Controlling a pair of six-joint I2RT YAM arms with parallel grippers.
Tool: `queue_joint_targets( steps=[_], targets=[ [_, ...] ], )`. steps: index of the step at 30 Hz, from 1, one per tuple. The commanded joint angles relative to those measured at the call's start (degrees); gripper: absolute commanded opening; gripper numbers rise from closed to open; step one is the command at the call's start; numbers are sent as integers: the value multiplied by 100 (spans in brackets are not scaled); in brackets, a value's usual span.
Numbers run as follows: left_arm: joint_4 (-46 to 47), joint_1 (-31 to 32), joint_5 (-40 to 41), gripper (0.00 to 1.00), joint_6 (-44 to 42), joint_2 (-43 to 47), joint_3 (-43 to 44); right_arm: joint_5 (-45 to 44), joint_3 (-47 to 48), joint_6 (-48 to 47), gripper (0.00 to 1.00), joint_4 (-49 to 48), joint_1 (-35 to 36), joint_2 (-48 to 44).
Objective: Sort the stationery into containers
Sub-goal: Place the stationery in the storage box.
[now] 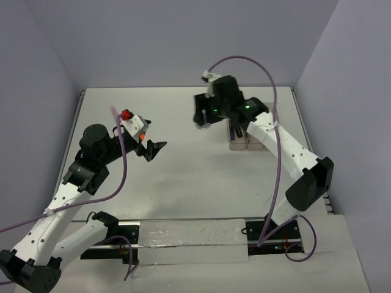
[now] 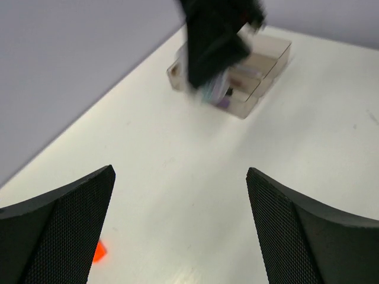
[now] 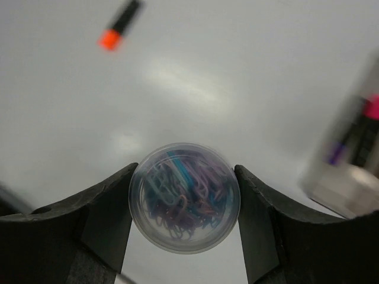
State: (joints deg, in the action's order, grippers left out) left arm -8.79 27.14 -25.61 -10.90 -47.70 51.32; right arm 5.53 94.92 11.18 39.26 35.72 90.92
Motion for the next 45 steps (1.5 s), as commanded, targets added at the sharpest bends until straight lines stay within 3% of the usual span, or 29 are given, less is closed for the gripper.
queue_joint_targets(
  steps=[1, 7, 11, 22, 35, 36, 37, 39, 41, 45],
  targets=[
    [-1098, 11, 1381, 99, 22, -161, 325, -754, -851, 90, 0, -559, -1523, -817],
    [-2980, 11, 2314, 99, -37, -780, 1115, -758, -2253, 435, 0, -1543, -3403, -1109],
    [-3712, -28, 2535, 99, -140, -891, 1329, -1196, -2603, 503, 0, -1978, -3889, -617],
    [-3421, -165, 2342, 99, -281, -1123, 722, -1792, -2111, 525, 0, -2116, -4253, 530],
    [-2996, -262, 2104, 99, -212, -1384, 501, -1536, -2092, 562, 0, -2333, -4424, 1149],
    [-2985, -262, 2101, 99, -223, -1393, 503, -1482, -2101, 571, 4, -2330, -4424, 1159],
    [-2968, -262, 2087, 99, -239, -1400, 513, -1426, -2141, 578, 19, -2344, -4424, 1172],
    [-2953, -271, 2094, 99, -246, -1424, 551, -1401, -2204, 588, 26, -2350, -4424, 1143],
    [-2945, -271, 2082, 99, -243, -1481, 605, -1434, -2347, 598, 45, -2408, -4424, 1024],
    [-2941, -280, 1957, 99, -196, -1527, 697, -1390, -2478, 622, 55, -2477, -4424, 889]
  ],
)
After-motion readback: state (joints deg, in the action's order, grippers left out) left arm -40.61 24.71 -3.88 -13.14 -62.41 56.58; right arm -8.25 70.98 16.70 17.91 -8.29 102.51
